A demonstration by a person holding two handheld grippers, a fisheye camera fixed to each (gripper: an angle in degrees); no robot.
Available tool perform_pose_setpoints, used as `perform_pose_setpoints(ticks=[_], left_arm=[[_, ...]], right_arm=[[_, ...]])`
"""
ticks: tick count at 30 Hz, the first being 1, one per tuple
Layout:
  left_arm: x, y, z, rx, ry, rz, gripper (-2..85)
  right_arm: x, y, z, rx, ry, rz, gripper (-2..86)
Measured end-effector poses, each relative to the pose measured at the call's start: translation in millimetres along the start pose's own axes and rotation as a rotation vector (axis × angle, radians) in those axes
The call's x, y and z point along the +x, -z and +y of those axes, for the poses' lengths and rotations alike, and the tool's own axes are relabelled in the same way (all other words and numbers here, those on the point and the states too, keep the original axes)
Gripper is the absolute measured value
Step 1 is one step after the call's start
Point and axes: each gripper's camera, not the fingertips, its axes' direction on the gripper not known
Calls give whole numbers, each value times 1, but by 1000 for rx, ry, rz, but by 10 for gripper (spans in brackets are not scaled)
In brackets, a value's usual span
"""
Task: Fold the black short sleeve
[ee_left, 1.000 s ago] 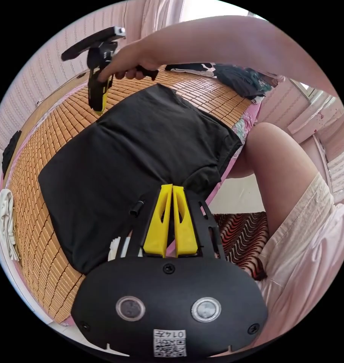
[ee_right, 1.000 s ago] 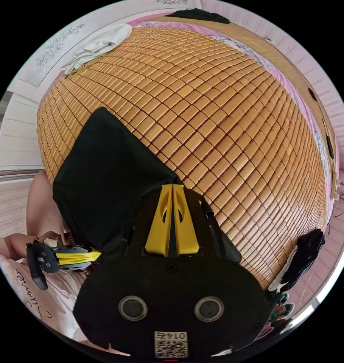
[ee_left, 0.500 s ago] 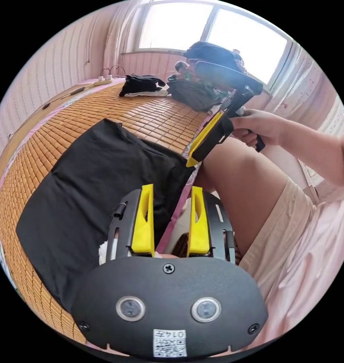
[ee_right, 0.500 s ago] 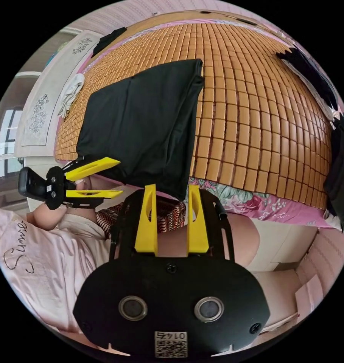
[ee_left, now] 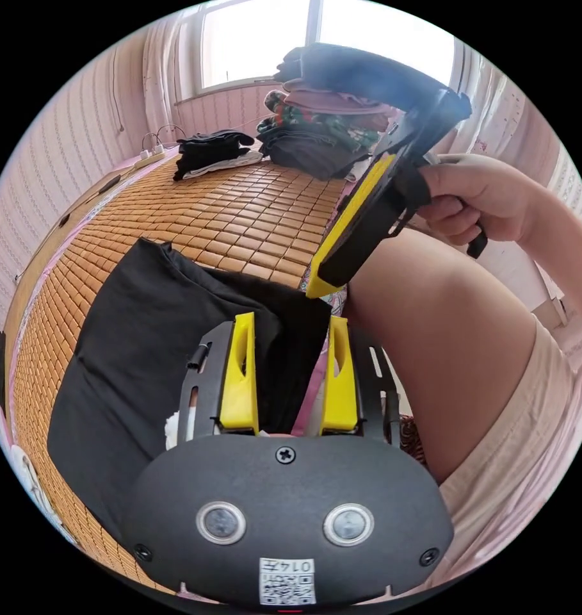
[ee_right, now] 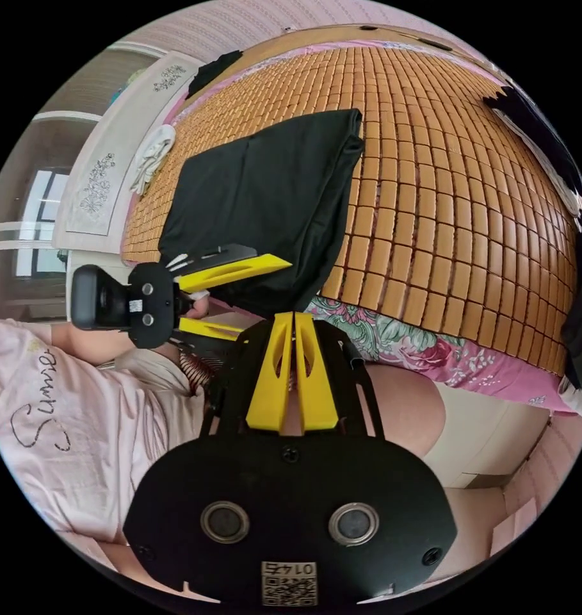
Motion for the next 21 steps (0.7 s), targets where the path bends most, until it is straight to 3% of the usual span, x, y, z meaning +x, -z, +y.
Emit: perform_pose_setpoints(ticks=[5,9,13,21], left_arm=[[1,2,-4,-16,45,-122,19],[1,13,-1,-15,58,-118,8],[1,30,8,23,80,-83,6],[0,47,25,40,81,-19,5]], right_arm=[[41,3,21,154,4,-139,5],[101,-15,39,255,-160,-180,34],[151,-50,41,322,-256,-404,108],[210,-108,16,426,-362,-595,85]])
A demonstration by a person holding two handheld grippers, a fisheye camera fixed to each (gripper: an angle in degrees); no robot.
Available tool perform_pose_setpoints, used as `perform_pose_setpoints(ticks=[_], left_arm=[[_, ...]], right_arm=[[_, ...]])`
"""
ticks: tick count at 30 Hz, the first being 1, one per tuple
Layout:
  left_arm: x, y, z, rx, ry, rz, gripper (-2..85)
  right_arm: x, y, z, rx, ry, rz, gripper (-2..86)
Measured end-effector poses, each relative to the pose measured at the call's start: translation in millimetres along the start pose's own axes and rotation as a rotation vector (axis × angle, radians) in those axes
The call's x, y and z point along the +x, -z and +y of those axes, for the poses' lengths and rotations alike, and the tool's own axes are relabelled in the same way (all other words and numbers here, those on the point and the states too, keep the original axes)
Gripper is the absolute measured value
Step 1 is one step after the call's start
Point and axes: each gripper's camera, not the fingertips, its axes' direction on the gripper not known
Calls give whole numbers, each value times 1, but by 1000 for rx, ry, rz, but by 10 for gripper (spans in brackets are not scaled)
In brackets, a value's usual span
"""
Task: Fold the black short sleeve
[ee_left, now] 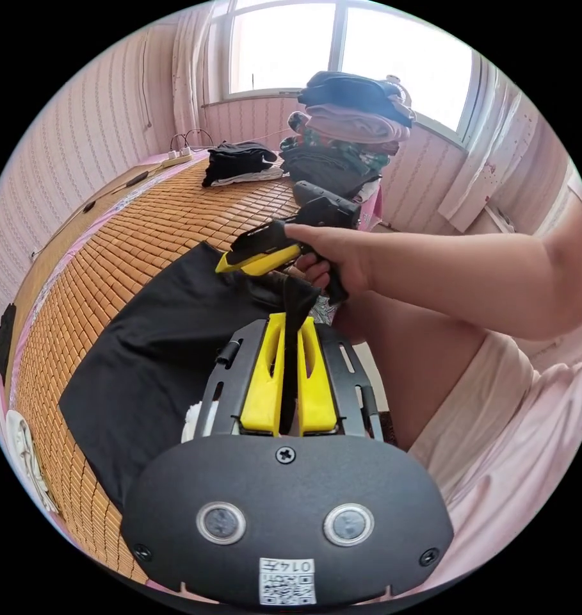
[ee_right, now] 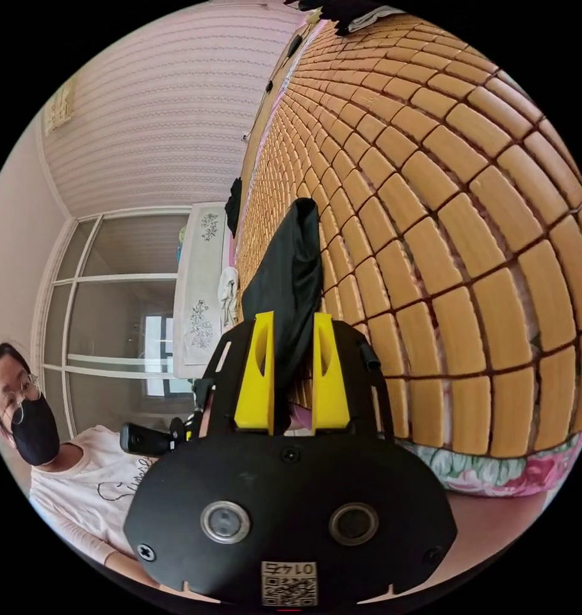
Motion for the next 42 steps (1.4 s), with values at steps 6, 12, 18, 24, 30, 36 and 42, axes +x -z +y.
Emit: perform_pose_setpoints(ticks=[6,12,18,24,30,36,42], left_arm=[[-7,2,10,19,-17,54,4],[-11,0,10,54,-42,71,3],[-1,-10,-7,144,-94,199,5],[-12,6,-19,310,-37,357,3],[-76,32,17,341,105,312,3],[-153,22,75,229,407,159,7],[-196,-9,111,113,568,100,22]], right_arm=[[28,-1,-25,120,7,-65,59],[46,26,-31,196,28,-141,14],[8,103,-16,251,177,-52,7],[-51,169,2,311,255,110,6],[-114,113,-23,157,308,225,8],[-154,-5,-49,60,327,355,11],[-187,-91,-57,-43,354,581,27]])
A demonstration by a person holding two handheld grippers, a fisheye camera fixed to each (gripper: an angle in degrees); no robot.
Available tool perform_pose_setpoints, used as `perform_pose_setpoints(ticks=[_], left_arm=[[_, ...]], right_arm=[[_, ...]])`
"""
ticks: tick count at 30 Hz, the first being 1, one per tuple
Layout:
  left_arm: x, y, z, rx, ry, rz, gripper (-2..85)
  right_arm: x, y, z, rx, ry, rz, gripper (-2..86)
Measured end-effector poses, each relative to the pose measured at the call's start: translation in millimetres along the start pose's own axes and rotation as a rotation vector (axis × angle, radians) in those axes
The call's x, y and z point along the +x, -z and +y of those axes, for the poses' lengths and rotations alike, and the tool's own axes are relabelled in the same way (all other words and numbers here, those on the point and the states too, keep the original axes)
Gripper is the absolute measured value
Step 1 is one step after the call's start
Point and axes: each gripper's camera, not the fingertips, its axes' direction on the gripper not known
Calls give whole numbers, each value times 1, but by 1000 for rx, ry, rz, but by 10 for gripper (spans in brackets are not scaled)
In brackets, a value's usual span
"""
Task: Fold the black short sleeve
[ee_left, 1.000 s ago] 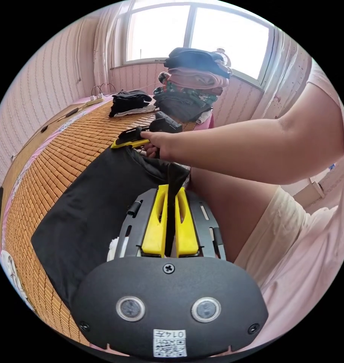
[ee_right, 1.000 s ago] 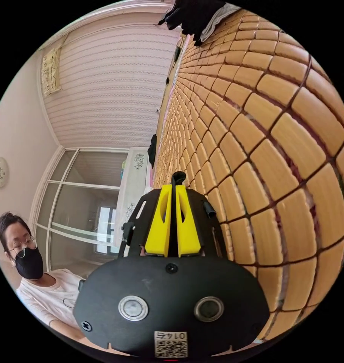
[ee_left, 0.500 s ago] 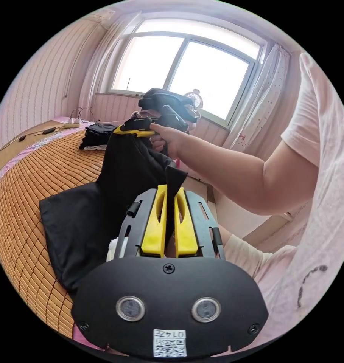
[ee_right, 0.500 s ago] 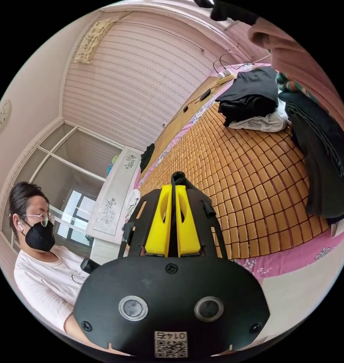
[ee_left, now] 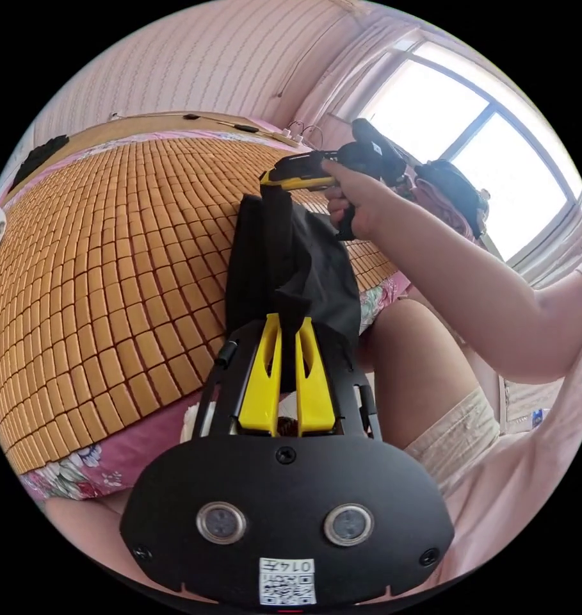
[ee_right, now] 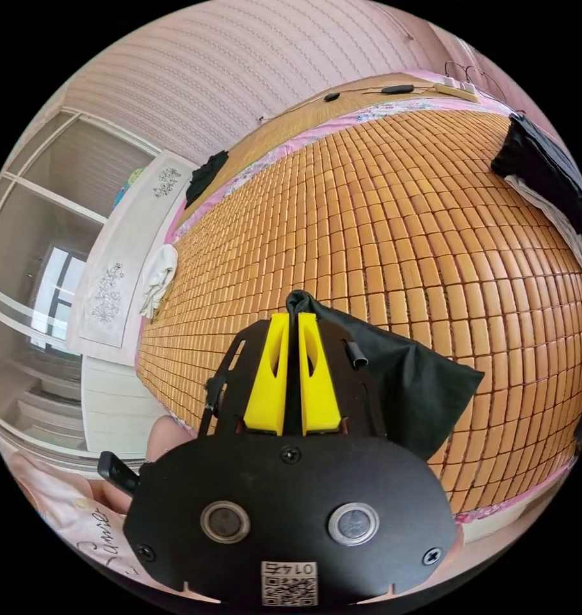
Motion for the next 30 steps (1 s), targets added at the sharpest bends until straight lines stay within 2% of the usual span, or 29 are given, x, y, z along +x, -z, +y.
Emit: perform_pose_setpoints(ticks=[4,9,12,15,18,20,24,30], left_arm=[[-40,-5,5,-78,143,67,36],[-66,-1,10,-145,200,98,40],[-73,6,12,-187,212,36,32],[-81,15,13,-192,241,3,39],[-84,18,8,-174,245,22,101],[-87,13,2,-182,277,68,136],[-88,9,-5,-177,304,40,136],[-90,14,-9,-174,334,20,116]], right_arm=[[-31,9,-8,13,70,27,50],[-51,39,-19,31,141,15,52],[-63,45,-27,-31,220,94,60],[-77,38,-36,-151,320,190,106],[-92,27,-41,-242,418,255,165],[-101,17,-41,-311,470,279,171],[-126,18,-31,-340,579,380,151],[-148,40,-2,-307,627,359,85]])
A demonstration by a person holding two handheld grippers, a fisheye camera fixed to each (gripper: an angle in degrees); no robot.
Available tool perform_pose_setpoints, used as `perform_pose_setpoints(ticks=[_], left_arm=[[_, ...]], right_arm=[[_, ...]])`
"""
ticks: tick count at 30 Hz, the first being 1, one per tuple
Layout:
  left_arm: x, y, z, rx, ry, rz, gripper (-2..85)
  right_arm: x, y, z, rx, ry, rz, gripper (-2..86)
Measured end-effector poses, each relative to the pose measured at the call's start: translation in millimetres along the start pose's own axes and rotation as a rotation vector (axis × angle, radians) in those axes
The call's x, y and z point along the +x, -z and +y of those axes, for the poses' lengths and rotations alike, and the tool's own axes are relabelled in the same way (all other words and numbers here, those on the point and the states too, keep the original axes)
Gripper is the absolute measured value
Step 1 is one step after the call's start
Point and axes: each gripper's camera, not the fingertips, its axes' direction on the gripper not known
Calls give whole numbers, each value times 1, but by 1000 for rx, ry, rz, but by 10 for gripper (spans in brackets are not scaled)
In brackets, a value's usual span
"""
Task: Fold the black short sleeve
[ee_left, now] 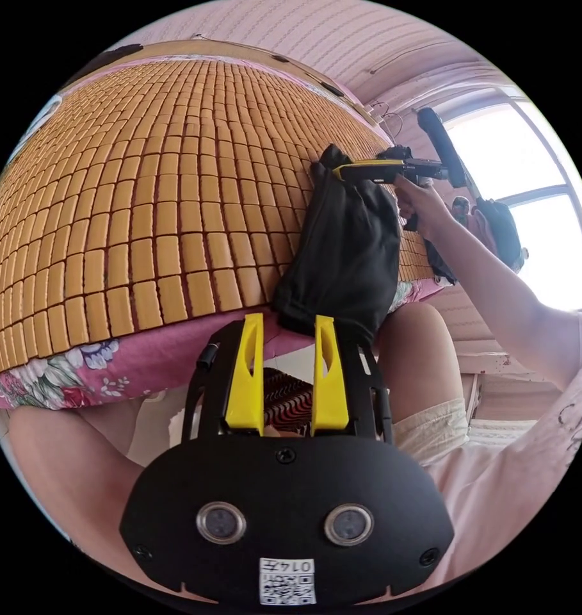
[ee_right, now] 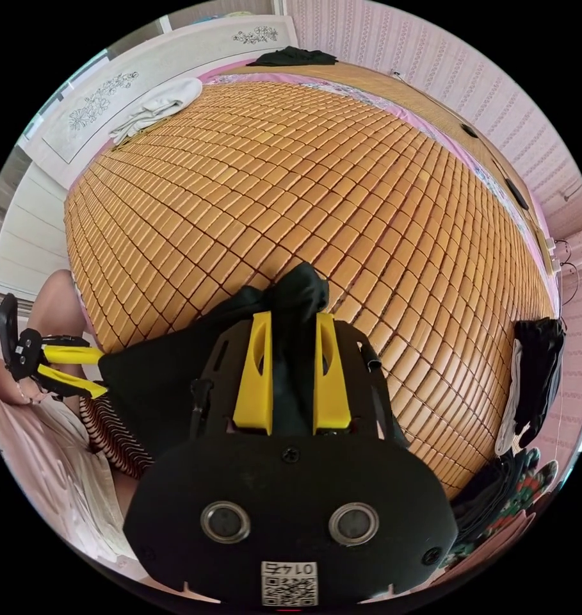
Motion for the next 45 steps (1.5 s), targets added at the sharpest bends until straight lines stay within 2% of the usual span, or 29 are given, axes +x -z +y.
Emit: perform_pose_setpoints(ticks=[3,7,12,22,26,29,35,39,41,43,45], left_arm=[[3,-1,-3,-35,19,90,109],[6,-4,-1,-15,35,17,68],[7,4,1,11,5,25,5],[58,118,16,311,-364,4,-10],[89,153,-1,372,-488,-18,-10],[108,160,-23,393,-522,36,-10],[157,148,-92,413,-582,202,-9],[192,125,-157,425,-599,338,-7],[206,97,-219,446,-527,442,-1],[219,68,-268,459,-476,428,13],[224,34,-313,427,-410,317,33]], right_arm=[[-12,12,13,16,4,36,70],[-23,31,34,37,4,57,63],[-26,68,72,147,-46,32,56],[-24,206,232,571,-297,-7,50],[-18,246,265,666,-363,-8,50],[2,278,279,695,-413,-17,50],[62,356,277,650,-399,122,47],[138,412,242,505,-441,213,50],[188,426,210,402,-460,265,55],[270,421,158,253,-511,325,78],[326,397,130,97,-623,391,104]])
